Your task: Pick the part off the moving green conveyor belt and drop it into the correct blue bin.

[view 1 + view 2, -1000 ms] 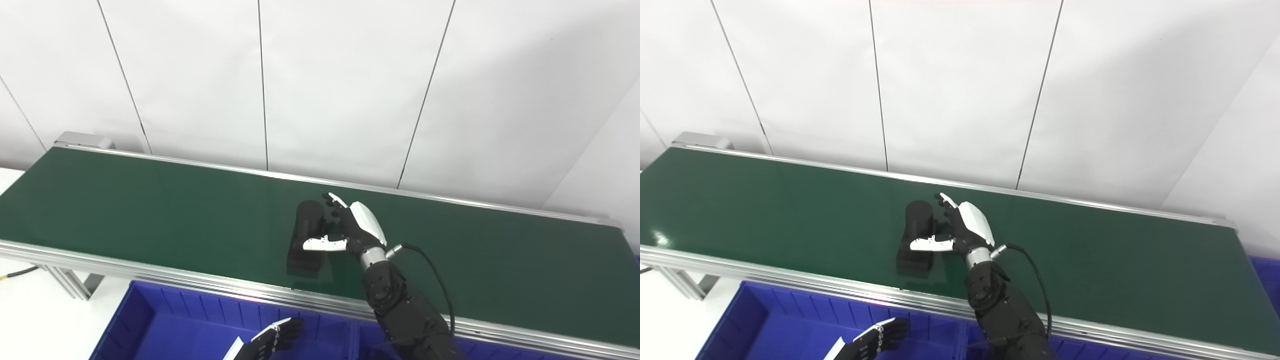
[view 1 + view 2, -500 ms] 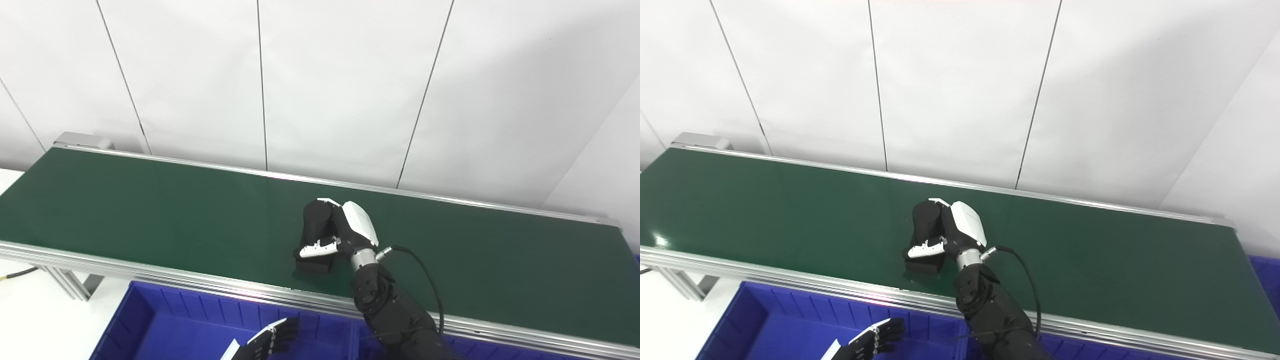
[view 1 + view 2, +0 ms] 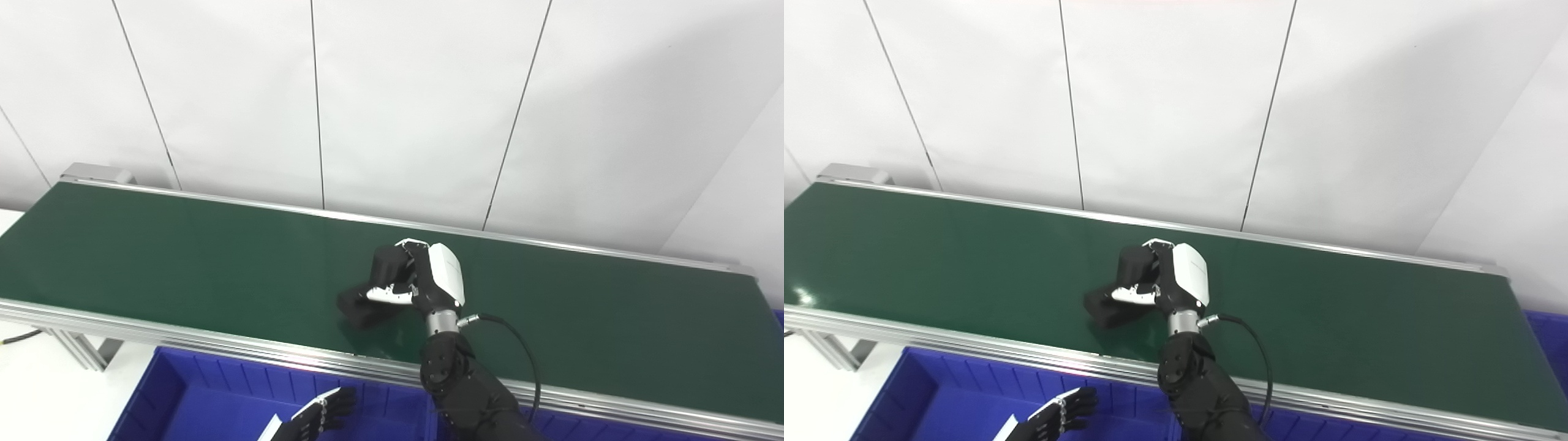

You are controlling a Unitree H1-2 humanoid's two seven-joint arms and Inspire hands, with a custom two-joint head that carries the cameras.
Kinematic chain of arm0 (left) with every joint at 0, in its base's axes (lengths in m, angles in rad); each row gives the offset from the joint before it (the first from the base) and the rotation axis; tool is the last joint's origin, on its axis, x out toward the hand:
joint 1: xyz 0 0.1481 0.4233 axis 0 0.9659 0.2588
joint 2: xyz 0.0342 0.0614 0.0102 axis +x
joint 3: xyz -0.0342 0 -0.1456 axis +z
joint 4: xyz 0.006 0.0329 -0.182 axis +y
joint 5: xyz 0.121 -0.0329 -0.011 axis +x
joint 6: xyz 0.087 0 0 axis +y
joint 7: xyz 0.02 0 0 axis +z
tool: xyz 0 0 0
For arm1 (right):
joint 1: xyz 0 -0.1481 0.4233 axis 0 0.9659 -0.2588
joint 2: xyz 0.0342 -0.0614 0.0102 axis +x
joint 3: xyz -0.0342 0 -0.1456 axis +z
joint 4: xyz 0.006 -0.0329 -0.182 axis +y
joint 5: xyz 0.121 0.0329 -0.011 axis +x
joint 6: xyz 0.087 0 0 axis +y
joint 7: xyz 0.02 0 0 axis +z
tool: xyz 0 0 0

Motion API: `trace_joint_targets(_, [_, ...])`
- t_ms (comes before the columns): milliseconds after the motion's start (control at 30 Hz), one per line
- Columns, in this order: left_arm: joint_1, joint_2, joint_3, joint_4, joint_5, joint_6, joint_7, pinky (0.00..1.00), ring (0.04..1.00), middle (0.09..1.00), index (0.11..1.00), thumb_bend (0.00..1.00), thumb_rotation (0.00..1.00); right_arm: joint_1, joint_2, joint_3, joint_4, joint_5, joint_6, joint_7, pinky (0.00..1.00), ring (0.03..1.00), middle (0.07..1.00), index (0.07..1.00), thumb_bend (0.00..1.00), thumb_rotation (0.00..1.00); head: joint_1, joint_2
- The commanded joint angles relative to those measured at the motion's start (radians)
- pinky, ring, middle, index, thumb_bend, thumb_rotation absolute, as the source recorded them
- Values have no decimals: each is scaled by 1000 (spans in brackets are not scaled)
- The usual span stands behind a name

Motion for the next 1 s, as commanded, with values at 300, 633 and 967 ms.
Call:
trace_joint_targets(300, [13, -26, 69, -45, -49, -36, -97, 804, 834, 842, 830, 923, 365, 206, -41, -54, -466, 5, -37, -11, 329, 383, 497, 516, 510, 0, -38, 38])
trace_joint_targets(633, [15, -48, 115, -68, -51, -36, -146, 787, 821, 826, 821, 940, 381, 497, -97, -106, -917, 8, -17, 77, 247, 444, 490, 493, 514, 0, -68, 81])
trace_joint_targets(967, [8, -75, 163, -87, -76, -36, -216, 781, 820, 826, 822, 926, 343, 728, -115, -163, -1203, -24, 24, 135, 271, 449, 534, 457, 511, 0, -105, 149])
